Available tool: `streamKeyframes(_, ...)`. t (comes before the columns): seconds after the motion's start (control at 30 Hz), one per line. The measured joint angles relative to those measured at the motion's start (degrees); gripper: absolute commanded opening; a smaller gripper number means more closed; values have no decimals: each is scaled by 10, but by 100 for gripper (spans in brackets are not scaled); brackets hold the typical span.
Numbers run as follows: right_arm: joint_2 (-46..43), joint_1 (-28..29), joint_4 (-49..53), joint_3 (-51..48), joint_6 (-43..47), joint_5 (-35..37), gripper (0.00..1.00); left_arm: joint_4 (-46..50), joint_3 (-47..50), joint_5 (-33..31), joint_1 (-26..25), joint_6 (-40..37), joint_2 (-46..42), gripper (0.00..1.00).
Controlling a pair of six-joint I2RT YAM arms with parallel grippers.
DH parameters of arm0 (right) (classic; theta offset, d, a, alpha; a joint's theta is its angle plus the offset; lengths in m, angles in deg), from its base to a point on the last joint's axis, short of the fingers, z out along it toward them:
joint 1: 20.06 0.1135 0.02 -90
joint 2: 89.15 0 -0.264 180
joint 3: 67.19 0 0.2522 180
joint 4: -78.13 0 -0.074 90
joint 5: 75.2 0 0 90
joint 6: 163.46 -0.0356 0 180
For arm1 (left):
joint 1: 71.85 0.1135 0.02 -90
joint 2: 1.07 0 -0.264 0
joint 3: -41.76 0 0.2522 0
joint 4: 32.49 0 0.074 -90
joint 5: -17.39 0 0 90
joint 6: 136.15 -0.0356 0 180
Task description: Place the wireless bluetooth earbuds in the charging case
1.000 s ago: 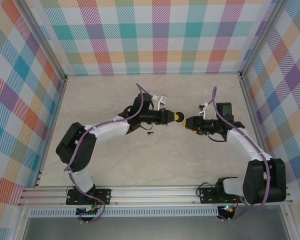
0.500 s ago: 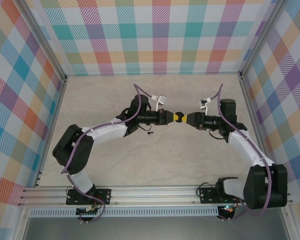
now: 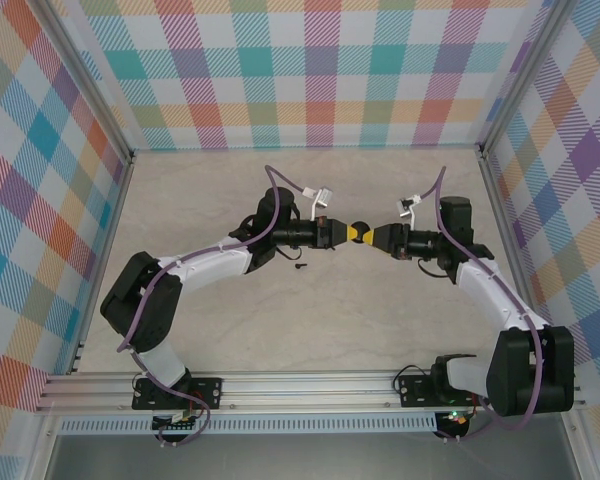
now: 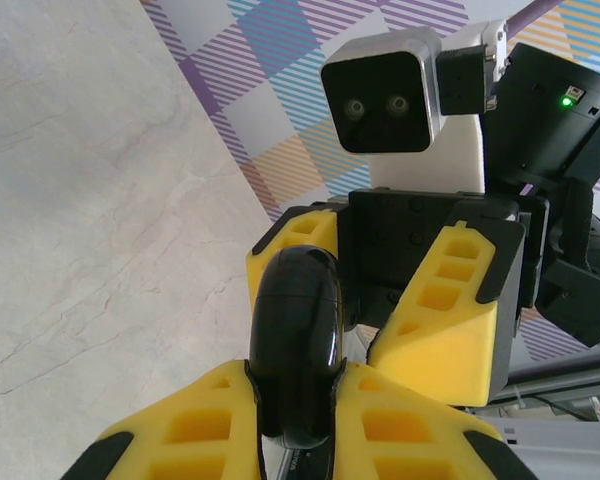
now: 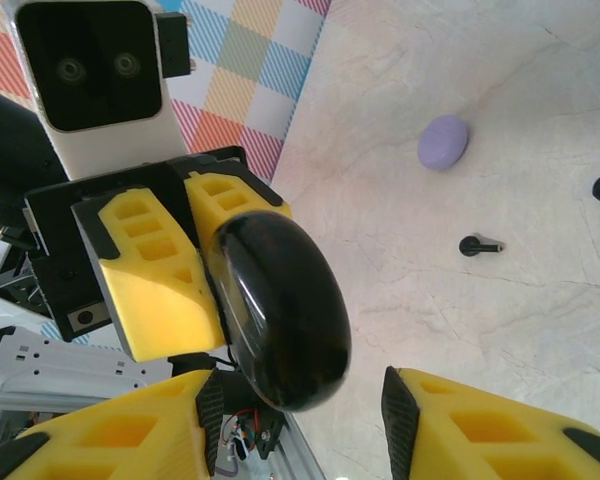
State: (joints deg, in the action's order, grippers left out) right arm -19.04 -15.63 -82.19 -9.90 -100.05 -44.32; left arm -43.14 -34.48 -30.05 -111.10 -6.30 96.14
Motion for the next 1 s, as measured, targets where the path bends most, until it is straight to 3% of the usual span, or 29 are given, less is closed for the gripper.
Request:
streamKeyframes(0.2,0,0,-8,6,-2,-13,43,-5,0,5,-4,0,0,10)
streamKeyframes(0.7,14,0,-19,15,-4,-30,45,-15,0,6,-9,0,-2,10)
streamKeyframes(1.0,15,0,-29,25,-11,-38,40,-17,0,10,-9,0,-10,10)
